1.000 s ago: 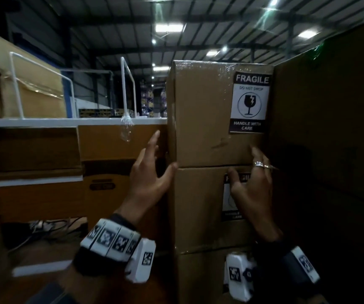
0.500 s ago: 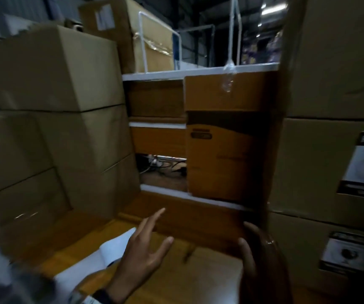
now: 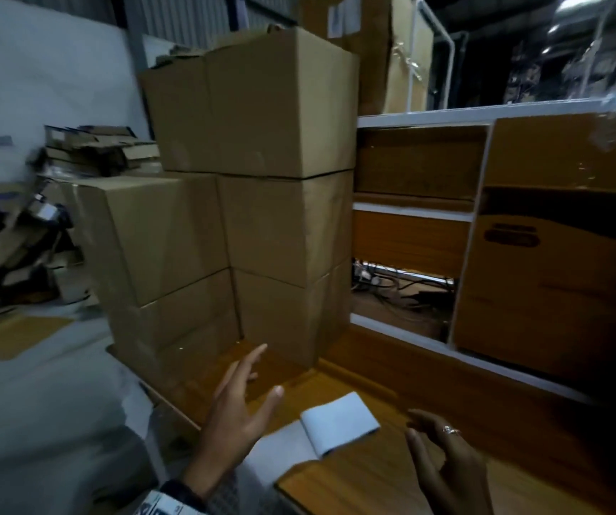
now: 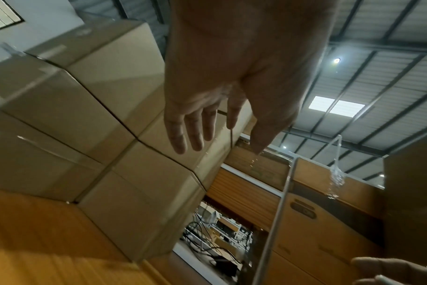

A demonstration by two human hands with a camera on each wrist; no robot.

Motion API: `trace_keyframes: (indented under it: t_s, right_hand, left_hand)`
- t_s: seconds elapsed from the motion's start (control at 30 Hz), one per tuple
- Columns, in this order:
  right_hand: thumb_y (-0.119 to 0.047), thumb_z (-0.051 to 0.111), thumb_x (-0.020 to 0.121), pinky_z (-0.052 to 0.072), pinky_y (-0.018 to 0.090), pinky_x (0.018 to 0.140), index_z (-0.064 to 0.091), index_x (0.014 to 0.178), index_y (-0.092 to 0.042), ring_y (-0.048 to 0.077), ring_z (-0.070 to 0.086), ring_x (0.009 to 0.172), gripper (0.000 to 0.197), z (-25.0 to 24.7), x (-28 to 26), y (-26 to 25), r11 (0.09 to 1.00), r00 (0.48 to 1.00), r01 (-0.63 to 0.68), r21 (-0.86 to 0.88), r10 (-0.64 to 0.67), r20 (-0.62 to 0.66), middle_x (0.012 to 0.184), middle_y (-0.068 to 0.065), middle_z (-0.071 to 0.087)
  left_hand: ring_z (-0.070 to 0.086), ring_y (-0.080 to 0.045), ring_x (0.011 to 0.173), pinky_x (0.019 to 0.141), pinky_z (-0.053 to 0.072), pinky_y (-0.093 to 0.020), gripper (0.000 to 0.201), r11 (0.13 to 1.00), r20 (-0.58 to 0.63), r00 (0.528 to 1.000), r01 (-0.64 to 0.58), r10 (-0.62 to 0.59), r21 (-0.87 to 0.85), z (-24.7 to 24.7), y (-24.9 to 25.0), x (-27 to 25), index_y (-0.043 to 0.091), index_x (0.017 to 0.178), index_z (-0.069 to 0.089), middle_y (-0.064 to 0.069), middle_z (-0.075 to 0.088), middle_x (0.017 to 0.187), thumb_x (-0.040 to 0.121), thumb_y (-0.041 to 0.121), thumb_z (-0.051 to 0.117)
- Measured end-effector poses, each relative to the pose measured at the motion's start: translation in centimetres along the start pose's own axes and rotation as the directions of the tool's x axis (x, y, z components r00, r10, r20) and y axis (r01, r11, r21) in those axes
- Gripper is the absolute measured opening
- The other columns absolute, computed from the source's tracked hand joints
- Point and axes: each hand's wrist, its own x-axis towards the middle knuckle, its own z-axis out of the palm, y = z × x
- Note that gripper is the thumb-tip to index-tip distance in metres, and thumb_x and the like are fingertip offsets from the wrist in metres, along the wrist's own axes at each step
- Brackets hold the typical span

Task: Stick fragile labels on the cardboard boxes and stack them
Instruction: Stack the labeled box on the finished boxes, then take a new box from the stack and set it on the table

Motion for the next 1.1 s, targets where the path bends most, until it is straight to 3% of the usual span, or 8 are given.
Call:
trace_keyframes:
  t_s: [0.07,0.23,0.47,0.6,0.8,0.9,1.0,1.1]
  right_hand:
    - [-0.013,0.079,0.087,0.058,0.033,0.081,0.069,0.106,-0.039,0.003,0.069,0.095,0.033,4.2,1.2,-2.0,0.999,1.000,-0.019,0.040,0.019,-0.020,0.097,-0.021,0.072]
    - [-0.018,0.072,0.094,0.050,0.020,0.080,0.066,0.111,-0.034,0.000,0.065,0.101,0.024,14.0,4.7,-7.8,0.993,0.998,0.003,0.115,-0.010,0.061,0.102,-0.021,0.068]
    - [-0.025,0.065,0.100,0.056,0.027,0.086,0.064,0.124,-0.032,-0.004,0.062,0.105,0.025,26.0,10.1,-16.1,0.979,0.968,0.117,0.170,-0.151,0.203,0.112,-0.017,0.067]
    - [-0.023,0.067,0.099,0.054,0.031,0.094,0.063,0.130,-0.021,-0.001,0.059,0.111,0.032,32.0,13.4,-20.3,0.956,0.948,0.200,0.215,-0.244,0.202,0.118,-0.014,0.063]
    - [-0.030,0.063,0.100,0.050,0.044,0.106,0.047,0.147,-0.026,0.008,0.046,0.129,0.050,38.6,16.9,-25.6,0.953,0.944,0.137,0.269,-0.208,0.255,0.142,-0.007,0.045]
    - [-0.028,0.065,0.099,0.043,0.035,0.112,0.041,0.152,-0.025,0.004,0.039,0.133,0.058,40.8,17.6,-27.6,0.950,0.957,0.124,0.285,-0.191,0.221,0.152,-0.003,0.038]
    - [-0.028,0.066,0.098,0.033,0.022,0.112,0.035,0.155,-0.020,0.000,0.032,0.134,0.065,42.7,18.0,-28.8,0.954,0.966,0.144,0.265,-0.194,0.173,0.156,0.000,0.034]
    - [-0.036,0.067,0.097,0.035,0.033,0.117,0.027,0.159,-0.023,0.006,0.028,0.143,0.075,44.2,18.4,-29.5,0.956,0.972,0.129,0.265,-0.175,0.158,0.161,-0.004,0.026]
  left_hand:
    - [0.047,0.007,0.122,0.095,0.046,-0.025,0.060,1.000,-0.043,0.999,0.003,-0.002,0.023,-3.6,-3.1,1.9,0.053,0.146,0.036,0.020,0.044,0.141,0.092,0.053,0.062]
    - [0.051,-0.010,0.125,0.089,0.047,-0.027,0.060,0.997,-0.223,0.975,0.023,-0.007,0.068,-13.0,-11.0,7.4,0.038,0.150,0.041,0.006,0.048,0.144,0.094,0.045,0.063]
    - [0.061,-0.021,0.116,0.095,0.053,-0.045,0.045,0.995,-0.526,0.846,0.104,-0.089,-0.002,-24.2,-20.7,15.2,0.018,0.138,0.054,-0.004,0.062,0.131,0.099,0.039,0.062]
    - [0.058,-0.023,0.121,0.092,0.045,-0.034,0.050,0.973,-0.538,0.811,0.200,-0.229,-0.113,-27.8,-24.0,19.6,0.016,0.141,0.051,-0.006,0.060,0.135,0.100,0.042,0.060]
    - [0.050,-0.027,0.134,0.111,0.042,-0.046,0.065,0.953,-0.489,0.821,0.215,-0.296,-0.214,-30.3,-28.2,25.9,0.022,0.148,0.043,-0.007,0.051,0.149,0.096,0.060,0.055]
    - [0.055,-0.023,0.130,0.110,0.045,-0.049,0.089,0.949,-0.463,0.835,0.202,-0.297,-0.243,-30.5,-29.5,28.3,0.027,0.146,0.045,-0.003,0.056,0.145,0.078,0.085,0.051]
    - [0.060,-0.021,0.122,0.106,0.049,-0.049,0.085,0.944,-0.436,0.856,0.159,-0.278,-0.289,-30.3,-29.7,29.9,0.028,0.141,0.049,0.000,0.063,0.137,0.079,0.087,0.046]
    - [0.056,-0.022,0.130,0.111,0.044,-0.051,0.087,0.934,-0.434,0.860,0.123,-0.269,-0.335,-30.3,-29.7,31.0,0.028,0.145,0.045,0.001,0.058,0.145,0.082,0.088,0.042]
